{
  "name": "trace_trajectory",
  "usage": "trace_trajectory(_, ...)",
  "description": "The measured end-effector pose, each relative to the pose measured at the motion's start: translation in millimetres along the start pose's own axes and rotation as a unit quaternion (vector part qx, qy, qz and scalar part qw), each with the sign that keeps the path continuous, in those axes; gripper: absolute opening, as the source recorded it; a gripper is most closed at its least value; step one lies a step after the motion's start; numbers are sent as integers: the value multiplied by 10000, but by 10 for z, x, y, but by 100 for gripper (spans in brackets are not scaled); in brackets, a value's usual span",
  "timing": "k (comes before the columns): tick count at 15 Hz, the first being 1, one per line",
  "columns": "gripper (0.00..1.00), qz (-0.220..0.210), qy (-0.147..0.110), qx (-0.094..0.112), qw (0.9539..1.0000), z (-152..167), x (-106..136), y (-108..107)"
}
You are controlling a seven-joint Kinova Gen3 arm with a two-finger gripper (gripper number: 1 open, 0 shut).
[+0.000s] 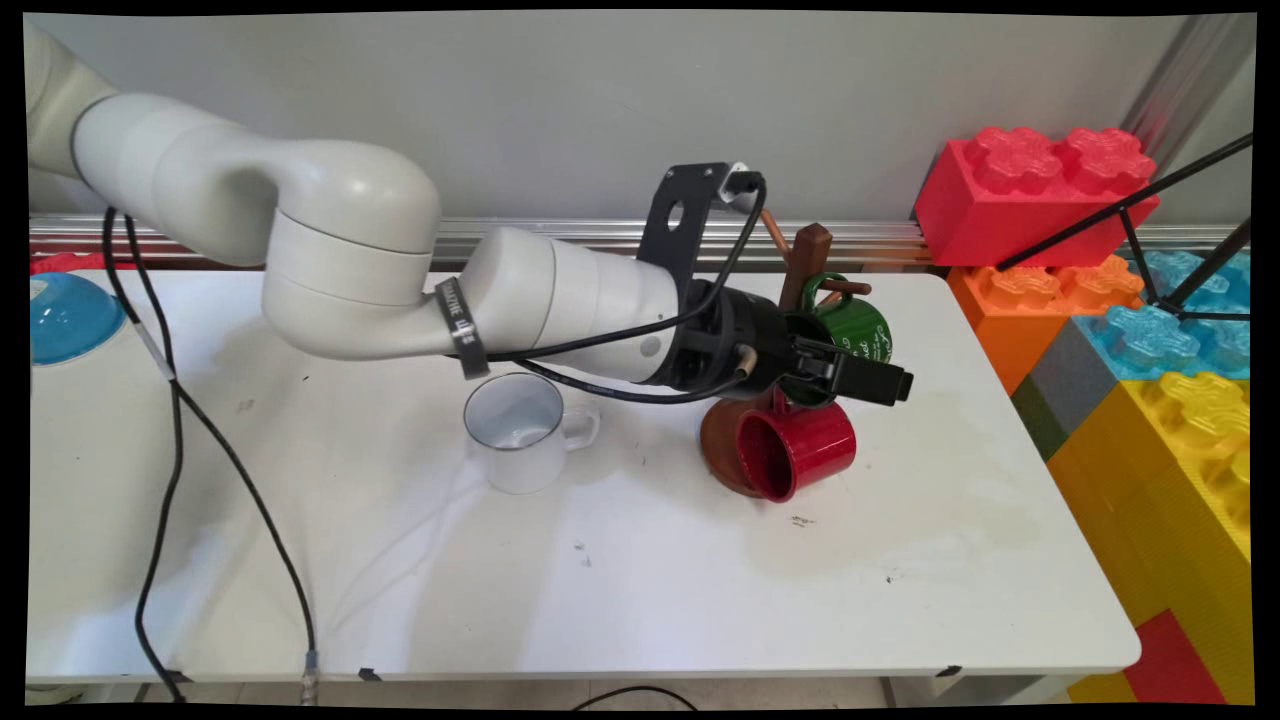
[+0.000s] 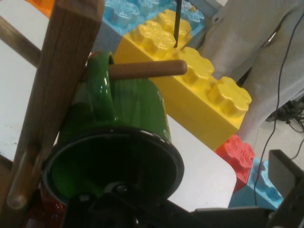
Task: Pick up the green mug from the rack
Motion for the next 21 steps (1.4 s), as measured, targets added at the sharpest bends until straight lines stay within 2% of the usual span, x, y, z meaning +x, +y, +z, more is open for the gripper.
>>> trace_trajectory(15, 100, -176, 95, 9, 9998, 151, 34, -15)
trace_trajectory(16, 0, -179, 101, 8, 9998, 153, 37, -15)
trace_trajectory(21, 0, -162, 96, 14, 9998, 152, 41, -27)
